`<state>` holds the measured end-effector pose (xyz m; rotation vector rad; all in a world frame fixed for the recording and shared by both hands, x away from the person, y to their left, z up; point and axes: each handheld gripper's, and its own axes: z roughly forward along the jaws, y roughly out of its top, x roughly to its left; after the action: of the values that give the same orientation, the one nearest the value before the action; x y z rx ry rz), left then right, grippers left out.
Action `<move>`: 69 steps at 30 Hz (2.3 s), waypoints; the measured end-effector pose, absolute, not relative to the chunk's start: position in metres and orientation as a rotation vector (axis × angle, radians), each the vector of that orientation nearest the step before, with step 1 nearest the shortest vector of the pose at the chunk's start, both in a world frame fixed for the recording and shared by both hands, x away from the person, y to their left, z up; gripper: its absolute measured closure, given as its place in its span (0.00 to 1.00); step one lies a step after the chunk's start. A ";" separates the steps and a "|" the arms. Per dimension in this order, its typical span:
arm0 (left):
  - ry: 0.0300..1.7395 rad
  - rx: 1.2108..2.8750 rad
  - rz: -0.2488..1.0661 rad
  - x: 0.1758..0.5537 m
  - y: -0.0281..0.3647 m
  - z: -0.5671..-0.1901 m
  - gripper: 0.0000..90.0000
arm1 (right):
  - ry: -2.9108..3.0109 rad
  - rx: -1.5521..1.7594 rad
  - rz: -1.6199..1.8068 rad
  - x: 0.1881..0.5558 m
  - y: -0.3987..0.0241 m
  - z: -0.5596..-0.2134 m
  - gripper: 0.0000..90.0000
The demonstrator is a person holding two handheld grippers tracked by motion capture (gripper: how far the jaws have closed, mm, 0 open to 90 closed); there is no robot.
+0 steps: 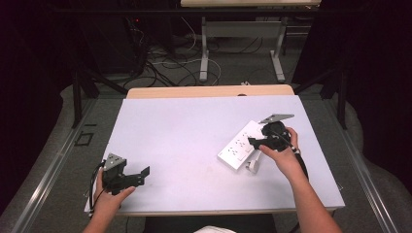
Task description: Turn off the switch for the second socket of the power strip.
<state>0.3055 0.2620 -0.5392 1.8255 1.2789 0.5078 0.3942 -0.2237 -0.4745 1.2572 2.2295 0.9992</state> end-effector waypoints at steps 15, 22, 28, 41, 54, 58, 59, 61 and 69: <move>1.278 1.831 0.507 0.306 0.262 -0.540 0.03 | 2.228 1.290 1.006 0.404 -0.224 -0.485 0.54; 1.278 1.834 0.503 0.306 0.262 -0.540 0.03 | 2.254 1.298 0.995 0.406 -0.223 -0.494 0.61; 1.281 1.834 0.503 0.306 0.262 -0.541 0.04 | 2.318 1.304 0.982 0.406 -0.215 -0.503 0.72; 1.278 1.838 0.509 0.307 0.262 -0.541 0.04 | 2.371 1.278 0.932 0.405 -0.206 -0.511 0.84; 1.282 1.853 0.501 0.307 0.262 -0.541 0.05 | 2.411 1.296 0.885 0.405 -0.201 -0.517 0.91; 1.281 1.853 0.501 0.307 0.262 -0.541 0.05 | 2.419 1.282 0.871 0.405 -0.201 -0.519 0.94; 1.280 1.854 0.501 0.307 0.262 -0.541 0.05 | 2.421 1.277 0.863 0.405 -0.201 -0.519 0.94; 1.280 1.854 0.500 0.307 0.262 -0.541 0.05 | 2.418 1.275 0.860 0.405 -0.201 -0.519 0.94; 1.280 1.854 0.499 0.307 0.262 -0.541 0.05 | 2.437 1.268 0.843 0.406 -0.200 -0.520 0.95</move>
<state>0.3069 0.2623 -0.5407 1.8542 1.2800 0.4993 0.4055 -0.2001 -0.5200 1.2680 2.4373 0.8429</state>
